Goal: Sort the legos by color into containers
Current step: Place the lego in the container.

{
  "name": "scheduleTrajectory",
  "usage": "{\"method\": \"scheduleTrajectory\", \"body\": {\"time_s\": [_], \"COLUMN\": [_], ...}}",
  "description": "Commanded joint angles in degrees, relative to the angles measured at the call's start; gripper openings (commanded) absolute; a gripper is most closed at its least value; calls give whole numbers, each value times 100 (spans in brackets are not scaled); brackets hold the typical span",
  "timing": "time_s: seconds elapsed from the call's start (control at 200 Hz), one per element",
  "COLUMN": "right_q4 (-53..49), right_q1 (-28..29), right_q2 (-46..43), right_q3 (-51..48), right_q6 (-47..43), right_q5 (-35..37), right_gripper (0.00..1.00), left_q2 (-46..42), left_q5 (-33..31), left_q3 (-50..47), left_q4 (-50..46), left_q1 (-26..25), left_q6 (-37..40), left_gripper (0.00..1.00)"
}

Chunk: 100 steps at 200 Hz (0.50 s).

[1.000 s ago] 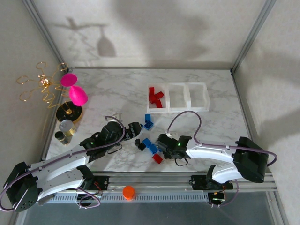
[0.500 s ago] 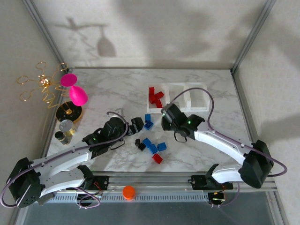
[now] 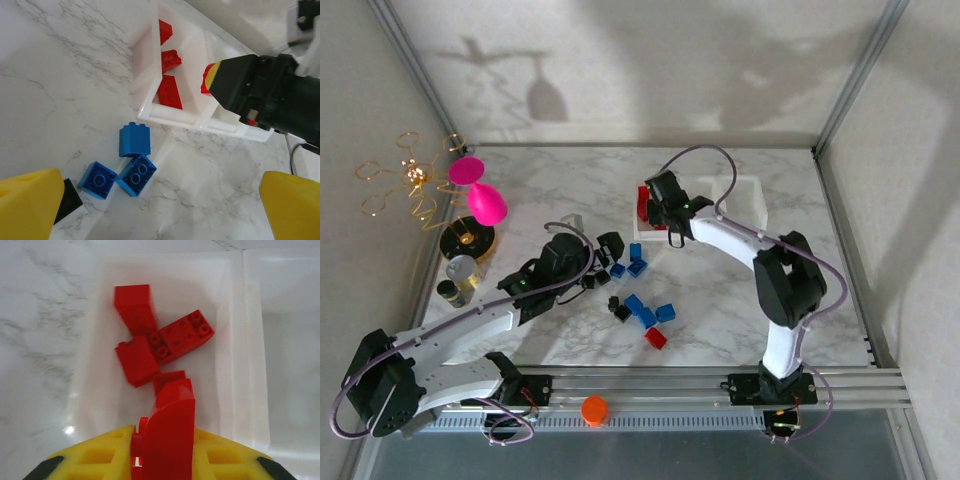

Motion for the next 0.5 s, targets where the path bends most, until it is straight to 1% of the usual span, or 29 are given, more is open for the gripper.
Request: {"method": "scheduleTrajectory", "body": {"time_s": [0.0, 0.085, 0.23, 0.28, 0.31, 0.411, 0.496], "right_q4": [122, 63, -54, -55, -65, -104, 2], "right_q1": [-88, -128, -141, -142, -135, -125, -90], "right_q2": [417, 744, 1039, 1040, 1030, 899, 587], "right_q3": [448, 718, 1060, 1093, 1107, 1113, 904], "right_q6": [-276, -399, -523, -551, -561, -607, -628], "right_q5": [222, 416, 521, 529, 523, 467, 324], "right_gripper": [28, 29, 37, 43, 45, 46, 48], "left_q2": [-29, 29, 156, 168, 173, 166, 97], "left_q5": [-110, -65, 40, 100, 138, 265, 316], "left_q3": [174, 169, 152, 134, 143, 201, 187], "left_q4": [34, 146, 225, 284, 311, 333, 367], "left_q1": [99, 149, 222, 232, 233, 242, 234], "left_q6": [183, 190, 162, 132, 121, 103, 73], "left_gripper": [100, 100, 100, 100, 100, 100, 99]}}
